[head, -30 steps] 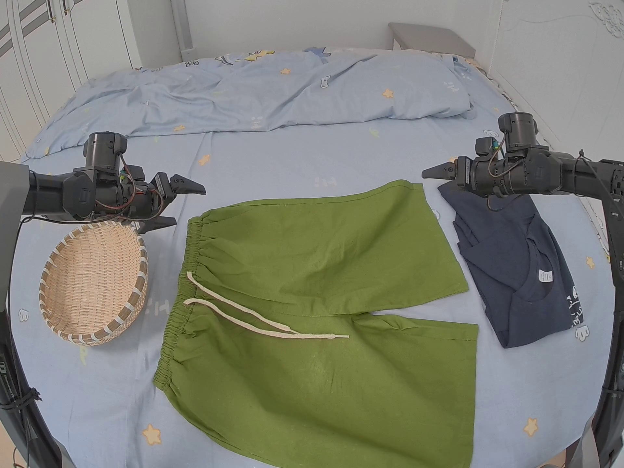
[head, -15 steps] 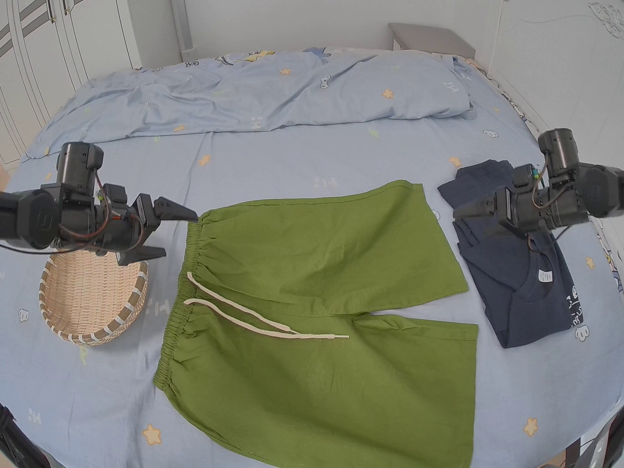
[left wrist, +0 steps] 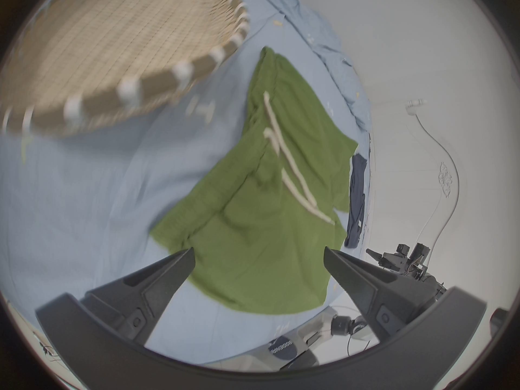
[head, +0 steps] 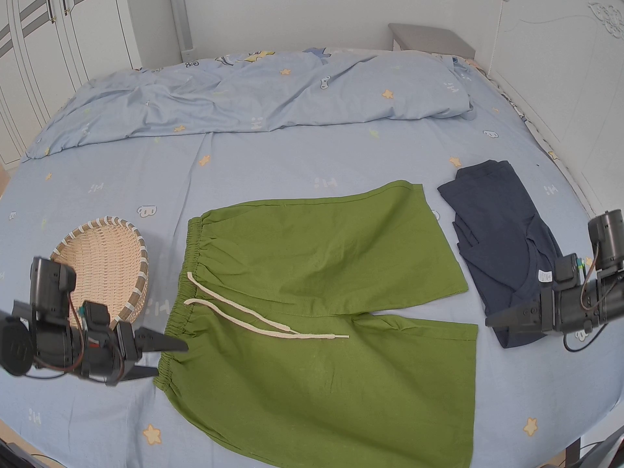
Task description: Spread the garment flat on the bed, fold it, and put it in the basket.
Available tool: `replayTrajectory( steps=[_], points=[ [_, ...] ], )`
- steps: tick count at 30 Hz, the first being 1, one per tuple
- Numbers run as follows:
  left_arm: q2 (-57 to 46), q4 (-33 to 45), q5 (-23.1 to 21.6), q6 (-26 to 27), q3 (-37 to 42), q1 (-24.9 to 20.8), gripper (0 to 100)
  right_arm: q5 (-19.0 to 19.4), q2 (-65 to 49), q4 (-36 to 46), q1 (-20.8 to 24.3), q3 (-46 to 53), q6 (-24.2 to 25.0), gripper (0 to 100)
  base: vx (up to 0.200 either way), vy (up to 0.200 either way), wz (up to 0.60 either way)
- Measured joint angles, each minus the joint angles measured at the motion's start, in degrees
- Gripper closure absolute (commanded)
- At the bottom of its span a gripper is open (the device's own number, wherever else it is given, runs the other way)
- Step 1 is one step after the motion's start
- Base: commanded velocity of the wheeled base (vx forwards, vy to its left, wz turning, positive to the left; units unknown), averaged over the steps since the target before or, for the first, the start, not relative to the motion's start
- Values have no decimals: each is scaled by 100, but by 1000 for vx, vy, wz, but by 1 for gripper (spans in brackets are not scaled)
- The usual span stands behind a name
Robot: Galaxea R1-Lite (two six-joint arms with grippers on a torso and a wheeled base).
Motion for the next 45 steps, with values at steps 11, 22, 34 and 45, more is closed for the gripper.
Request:
replayTrajectory(
  steps=[11, 22, 34, 45],
  points=[
    [-286, -1296, -333, 362, 1888, 96, 0, 197, -868, -461, 15, 1108, -6, 0, 0, 0, 0],
    [601, -2100, -840, 661, 1832, 694, 0, 213, -1052, -490, 30, 1239, -12, 0, 0, 0, 0],
    [1226, -2431, -952, 666, 1791, 835, 0, 213, -1072, -493, 24, 1257, -6, 0, 0, 0, 0],
    [1353, -2454, -1073, 677, 1609, 1097, 0, 211, -1074, -490, 30, 1263, -6, 0, 0, 0, 0]
  ],
)
